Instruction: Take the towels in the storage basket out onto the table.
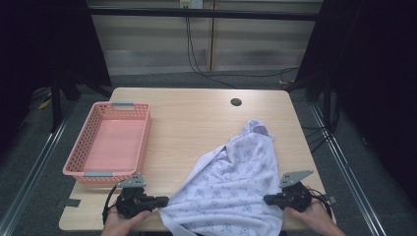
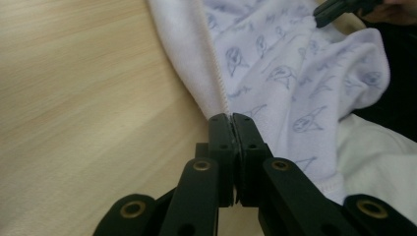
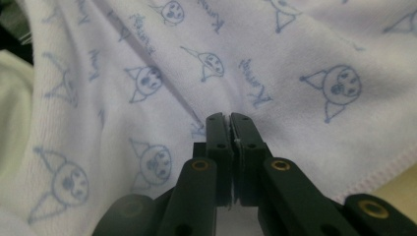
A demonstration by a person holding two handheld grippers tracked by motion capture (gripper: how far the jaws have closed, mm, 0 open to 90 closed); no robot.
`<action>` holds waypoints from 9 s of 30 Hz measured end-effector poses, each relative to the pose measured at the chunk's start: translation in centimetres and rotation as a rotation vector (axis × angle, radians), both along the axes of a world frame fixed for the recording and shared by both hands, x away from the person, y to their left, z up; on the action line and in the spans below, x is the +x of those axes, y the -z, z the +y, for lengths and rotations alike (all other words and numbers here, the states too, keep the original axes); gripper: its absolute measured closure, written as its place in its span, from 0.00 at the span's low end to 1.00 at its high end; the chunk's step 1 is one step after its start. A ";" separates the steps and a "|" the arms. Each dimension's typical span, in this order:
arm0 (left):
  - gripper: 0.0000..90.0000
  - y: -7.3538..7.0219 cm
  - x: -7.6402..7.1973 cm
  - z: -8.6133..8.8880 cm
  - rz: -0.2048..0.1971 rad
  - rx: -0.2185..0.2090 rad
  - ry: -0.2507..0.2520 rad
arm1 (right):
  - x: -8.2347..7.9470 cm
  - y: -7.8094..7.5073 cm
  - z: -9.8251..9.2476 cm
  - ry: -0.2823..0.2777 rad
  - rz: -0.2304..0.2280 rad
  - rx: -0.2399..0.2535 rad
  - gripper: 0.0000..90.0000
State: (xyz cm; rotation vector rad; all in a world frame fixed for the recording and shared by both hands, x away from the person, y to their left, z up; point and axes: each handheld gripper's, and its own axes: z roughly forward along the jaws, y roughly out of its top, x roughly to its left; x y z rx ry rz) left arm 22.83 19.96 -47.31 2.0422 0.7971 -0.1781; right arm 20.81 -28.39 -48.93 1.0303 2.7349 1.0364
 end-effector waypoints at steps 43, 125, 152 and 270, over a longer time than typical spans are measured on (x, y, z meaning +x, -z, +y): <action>0.99 1.5 4.3 -3.4 0.028 0.033 -0.015 | 2.3 0.2 0.0 0.016 -0.063 -0.021 0.96; 0.88 3.1 6.7 -10.6 -0.050 0.099 0.122 | 10.6 1.1 5.0 0.059 -0.156 0.003 0.79; 0.78 1.1 4.3 -6.3 -0.040 0.027 0.042 | 7.2 -1.7 -3.5 0.237 -0.159 0.070 0.97; 0.95 2.1 0.6 -4.3 -0.018 0.185 0.111 | -1.4 -0.2 -1.6 -0.079 0.011 -0.006 0.91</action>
